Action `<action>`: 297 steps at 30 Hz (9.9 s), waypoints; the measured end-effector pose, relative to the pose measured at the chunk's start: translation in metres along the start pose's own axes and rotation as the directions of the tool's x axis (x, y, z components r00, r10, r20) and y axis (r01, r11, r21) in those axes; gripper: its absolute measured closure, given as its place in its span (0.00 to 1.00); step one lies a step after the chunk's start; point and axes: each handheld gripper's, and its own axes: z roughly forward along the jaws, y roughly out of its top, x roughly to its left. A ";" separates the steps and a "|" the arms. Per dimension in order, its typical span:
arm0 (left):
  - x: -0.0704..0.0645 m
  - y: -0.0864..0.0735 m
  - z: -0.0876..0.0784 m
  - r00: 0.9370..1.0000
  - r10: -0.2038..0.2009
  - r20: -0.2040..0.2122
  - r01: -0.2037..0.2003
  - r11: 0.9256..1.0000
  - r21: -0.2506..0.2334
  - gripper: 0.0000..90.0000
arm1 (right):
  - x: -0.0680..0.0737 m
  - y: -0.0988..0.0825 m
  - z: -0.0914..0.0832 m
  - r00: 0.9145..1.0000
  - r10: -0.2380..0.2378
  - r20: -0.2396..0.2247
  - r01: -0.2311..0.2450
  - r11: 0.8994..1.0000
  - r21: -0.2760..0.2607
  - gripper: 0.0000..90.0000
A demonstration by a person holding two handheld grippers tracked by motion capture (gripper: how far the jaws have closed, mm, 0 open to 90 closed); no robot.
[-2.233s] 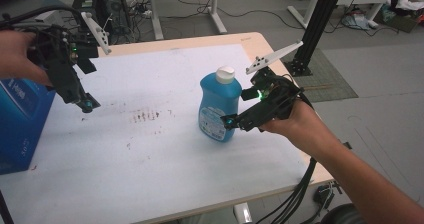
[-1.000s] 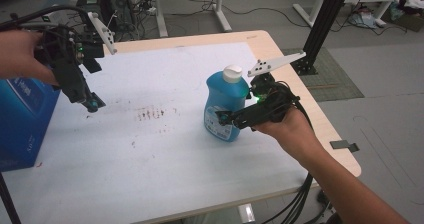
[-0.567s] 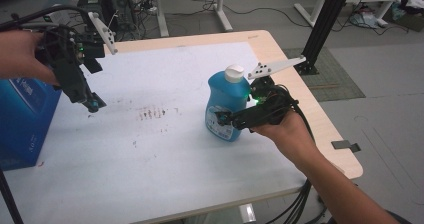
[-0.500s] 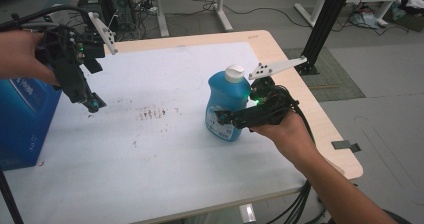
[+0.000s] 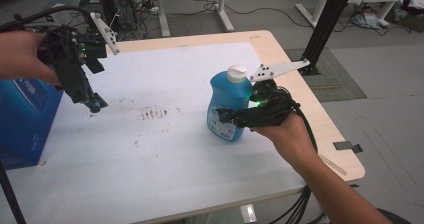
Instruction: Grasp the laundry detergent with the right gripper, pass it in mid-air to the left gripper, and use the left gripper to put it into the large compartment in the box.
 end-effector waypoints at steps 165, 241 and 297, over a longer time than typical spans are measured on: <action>-0.050 0.055 -0.069 0.966 0.217 0.138 -0.201 0.972 -0.118 0.42 | 0.092 0.143 0.077 0.756 -0.430 -0.493 0.467 0.883 -0.054 0.51; 0.003 -0.103 -0.216 0.928 -0.363 -0.088 0.357 0.931 -0.073 0.42 | -0.013 0.124 -0.026 0.944 -0.232 -0.234 0.327 0.743 0.584 0.01; 0.038 -0.185 -0.049 0.910 -0.412 -0.040 0.414 0.909 0.050 0.42 | -0.014 0.107 -0.010 0.955 -0.189 -0.228 0.293 0.716 0.634 0.01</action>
